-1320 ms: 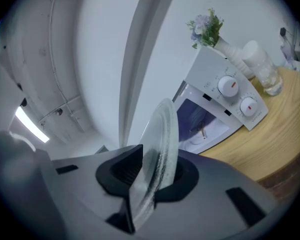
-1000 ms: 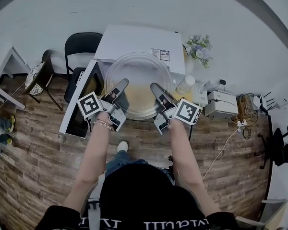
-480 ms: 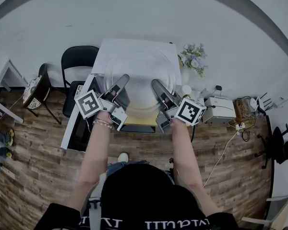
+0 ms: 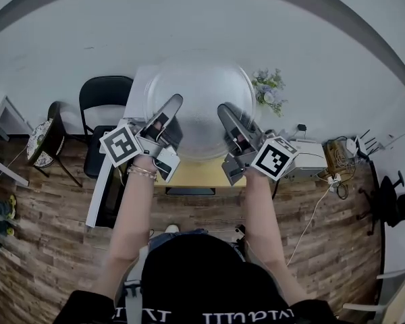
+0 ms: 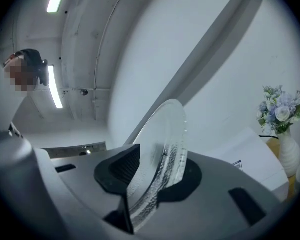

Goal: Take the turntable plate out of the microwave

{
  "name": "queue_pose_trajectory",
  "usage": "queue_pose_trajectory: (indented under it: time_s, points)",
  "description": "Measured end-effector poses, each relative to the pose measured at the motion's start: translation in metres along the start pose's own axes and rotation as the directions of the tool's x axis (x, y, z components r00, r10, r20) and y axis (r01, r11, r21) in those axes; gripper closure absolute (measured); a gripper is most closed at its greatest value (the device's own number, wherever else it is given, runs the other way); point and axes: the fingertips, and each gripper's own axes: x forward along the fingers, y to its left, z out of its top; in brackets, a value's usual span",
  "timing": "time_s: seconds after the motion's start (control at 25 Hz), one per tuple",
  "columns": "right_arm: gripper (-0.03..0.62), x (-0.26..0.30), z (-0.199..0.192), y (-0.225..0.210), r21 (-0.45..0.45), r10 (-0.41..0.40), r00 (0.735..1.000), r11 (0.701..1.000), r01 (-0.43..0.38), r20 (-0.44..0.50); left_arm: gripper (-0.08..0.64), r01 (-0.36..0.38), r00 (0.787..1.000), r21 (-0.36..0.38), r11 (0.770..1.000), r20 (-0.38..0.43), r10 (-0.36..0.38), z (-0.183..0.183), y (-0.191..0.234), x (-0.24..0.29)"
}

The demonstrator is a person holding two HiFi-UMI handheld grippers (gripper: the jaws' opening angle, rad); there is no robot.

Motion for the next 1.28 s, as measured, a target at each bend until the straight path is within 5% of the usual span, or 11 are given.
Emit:
queue_pose_trajectory:
  time_s: [0.28,0.48,0.68,1.28]
  points:
    - [0.471,0.014,-0.001,-0.002,-0.02,0.005,0.999,1.0,-0.004,0.046,0.494,0.023,0.999,0.032,0.999,-0.035,-0.022,0.014,0.005,0.004]
    - [0.469,0.026,0.001,-0.005,-0.055,0.008,0.998,0.998,-0.005,0.061,0.494,0.093,0.984,0.041,0.995,-0.158,-0.086,0.014,0.009,0.008]
    - [0.463,0.025,0.005,-0.01,-0.088,0.013,0.999,0.996,-0.01,0.034,0.457,0.106,0.954,0.177,0.978,-0.295,-0.05,-0.002,0.012,0.012]
    - [0.428,0.039,0.031,-0.023,-0.264,0.128,0.992,0.957,-0.122,0.007,0.462,0.147,0.974,0.358,0.922,-0.217,-0.071,0.009,0.006,0.038]
